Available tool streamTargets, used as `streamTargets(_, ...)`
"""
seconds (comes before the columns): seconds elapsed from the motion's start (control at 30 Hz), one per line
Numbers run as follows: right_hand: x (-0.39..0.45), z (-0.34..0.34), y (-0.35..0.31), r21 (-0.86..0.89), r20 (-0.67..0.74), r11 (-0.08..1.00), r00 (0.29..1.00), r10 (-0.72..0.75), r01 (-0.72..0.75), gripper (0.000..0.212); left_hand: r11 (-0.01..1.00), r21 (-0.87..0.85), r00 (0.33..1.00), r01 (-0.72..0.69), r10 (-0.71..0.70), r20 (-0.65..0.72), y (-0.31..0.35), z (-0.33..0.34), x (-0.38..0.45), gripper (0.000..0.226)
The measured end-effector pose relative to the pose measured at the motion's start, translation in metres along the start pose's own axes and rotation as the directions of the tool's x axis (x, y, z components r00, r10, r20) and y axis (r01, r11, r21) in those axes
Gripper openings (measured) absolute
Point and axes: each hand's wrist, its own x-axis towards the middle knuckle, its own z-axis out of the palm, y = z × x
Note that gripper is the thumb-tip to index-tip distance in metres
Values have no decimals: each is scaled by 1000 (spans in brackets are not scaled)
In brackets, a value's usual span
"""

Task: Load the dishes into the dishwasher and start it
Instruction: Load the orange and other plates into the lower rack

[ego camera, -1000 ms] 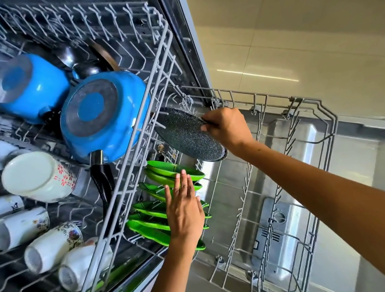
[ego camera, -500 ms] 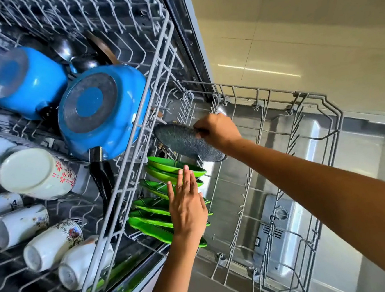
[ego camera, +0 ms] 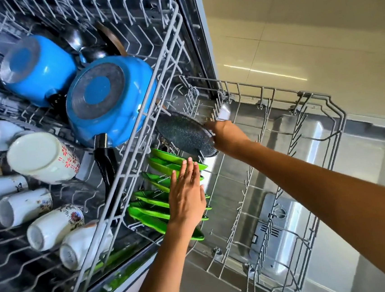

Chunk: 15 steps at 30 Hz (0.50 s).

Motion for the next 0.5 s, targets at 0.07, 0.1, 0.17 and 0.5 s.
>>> streamTargets(0.07,-23,0,12,9,-81,999,996,36,-35,40,998,-55,1000,-24,23,-15,5,-10,-6,55)
streamTargets(0.1,-38,2,17,20,-102,999,994,30,-28,37,996,-90,998,-30,25,-52,10,-14,-13,49)
streamTargets(0.17,-72,6,22,28,-126,999,992,-14,17,32,990,-137,987,-29,7,-160,18,-21,-33,40)
streamTargets(0.5,-285,-20,-39,-112,-202,916,893,-401,386,29,946,-298,893,127,-240,-380,61,-108,-247,44)
